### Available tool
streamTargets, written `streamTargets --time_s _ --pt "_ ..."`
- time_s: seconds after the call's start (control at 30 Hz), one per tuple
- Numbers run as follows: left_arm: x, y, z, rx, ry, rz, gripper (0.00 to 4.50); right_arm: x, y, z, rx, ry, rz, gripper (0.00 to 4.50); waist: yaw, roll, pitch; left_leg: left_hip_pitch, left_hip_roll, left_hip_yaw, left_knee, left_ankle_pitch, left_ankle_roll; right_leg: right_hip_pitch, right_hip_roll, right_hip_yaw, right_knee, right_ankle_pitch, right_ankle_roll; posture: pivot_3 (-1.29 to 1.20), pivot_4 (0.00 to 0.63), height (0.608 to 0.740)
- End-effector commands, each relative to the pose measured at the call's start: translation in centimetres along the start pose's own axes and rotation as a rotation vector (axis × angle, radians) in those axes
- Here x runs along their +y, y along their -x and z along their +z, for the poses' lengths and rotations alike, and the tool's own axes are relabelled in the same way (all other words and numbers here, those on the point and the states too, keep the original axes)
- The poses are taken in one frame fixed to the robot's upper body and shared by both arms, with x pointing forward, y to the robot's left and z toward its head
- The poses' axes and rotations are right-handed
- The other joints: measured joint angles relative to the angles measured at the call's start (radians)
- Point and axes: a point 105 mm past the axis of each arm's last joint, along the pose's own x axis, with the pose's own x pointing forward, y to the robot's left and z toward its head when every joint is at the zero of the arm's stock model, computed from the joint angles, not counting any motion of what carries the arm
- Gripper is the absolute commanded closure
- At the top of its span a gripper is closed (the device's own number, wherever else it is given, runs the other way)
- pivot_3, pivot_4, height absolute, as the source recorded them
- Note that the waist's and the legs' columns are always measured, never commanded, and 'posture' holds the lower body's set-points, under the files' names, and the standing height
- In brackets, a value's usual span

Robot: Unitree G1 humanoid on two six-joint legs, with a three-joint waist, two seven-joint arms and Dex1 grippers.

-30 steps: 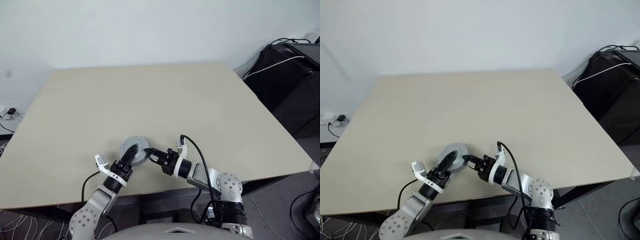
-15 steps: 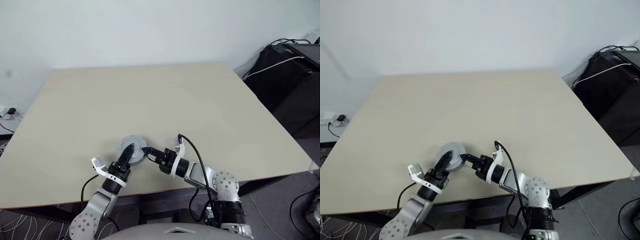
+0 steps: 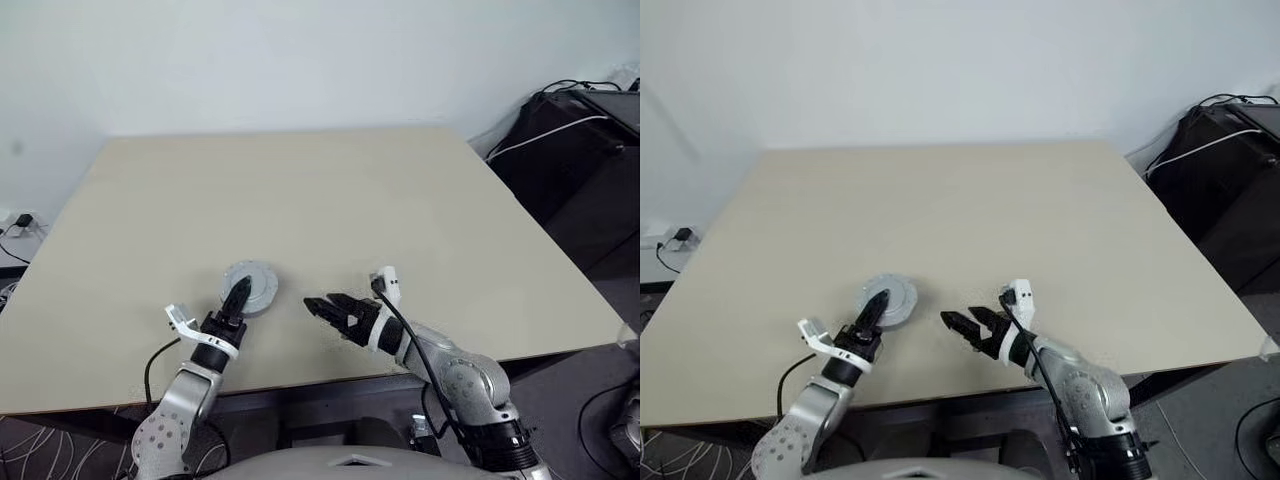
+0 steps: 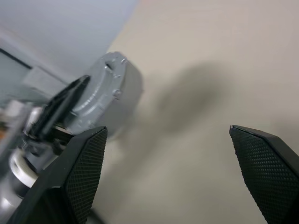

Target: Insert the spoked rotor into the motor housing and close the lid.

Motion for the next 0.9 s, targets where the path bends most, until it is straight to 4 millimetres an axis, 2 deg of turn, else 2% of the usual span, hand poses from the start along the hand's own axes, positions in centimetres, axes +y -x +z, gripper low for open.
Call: streamTargets --time_s 0.03,0.17,0.43,0.57,0.77,0.9 --pt "-0.9 -0.9 1.7 -0.046 -0.054 -0.032 2.40 1.0 0.8 1.4 -0.087 0.251 0.026 0.00 0.000 -0.001 0.000 0.000 0.000 0.000 0.001 0.000 0.000 0.000 0.000 0.000 0.000 0.000 0.000 0.00 0.000 0.740" --pt "0.0 -1.7 3.8 -0.105 -0.113 0.029 2.40 0.8 1.7 0.8 -0.111 0.440 0.007 0.00 0.003 -0.003 0.001 0.000 0.000 0.000 0.003 0.000 0.000 0.001 0.001 0.000 0.000 0.001 0.002 0.00 0.000 0.740" --pt "1.7 -3.5 6.8 -0.159 -0.189 0.130 2.40 0.2 2.7 0.7 -0.177 0.575 -0.036 0.00 0.010 -0.008 0.000 0.001 0.001 0.000 0.004 0.001 -0.001 0.002 0.001 0.000 0.001 0.003 0.004 0.00 0.000 0.740" --pt "1.9 -4.9 8.4 -0.176 -0.221 0.142 2.40 -0.5 3.2 -0.2 -0.162 0.617 -0.057 0.00 0.019 -0.009 0.000 0.001 0.001 0.000 0.004 0.003 -0.004 0.002 0.001 0.000 0.001 0.003 0.004 0.00 0.000 0.740" --pt "2.3 -7.0 9.3 -0.176 -0.263 0.175 2.40 -1.3 3.5 -1.3 -0.154 0.594 -0.092 0.00 0.027 -0.011 -0.001 0.001 0.001 0.000 0.004 0.003 -0.005 0.001 0.001 0.001 0.001 0.003 0.004 0.00 0.000 0.740" --pt "2.6 -8.5 9.2 -0.160 -0.290 0.209 2.40 -1.2 3.5 -1.6 -0.157 0.584 -0.097 0.00 0.028 -0.012 -0.002 0.001 0.001 0.000 0.004 0.003 -0.006 0.001 0.000 0.000 0.002 0.003 0.004 0.00 0.000 0.740"
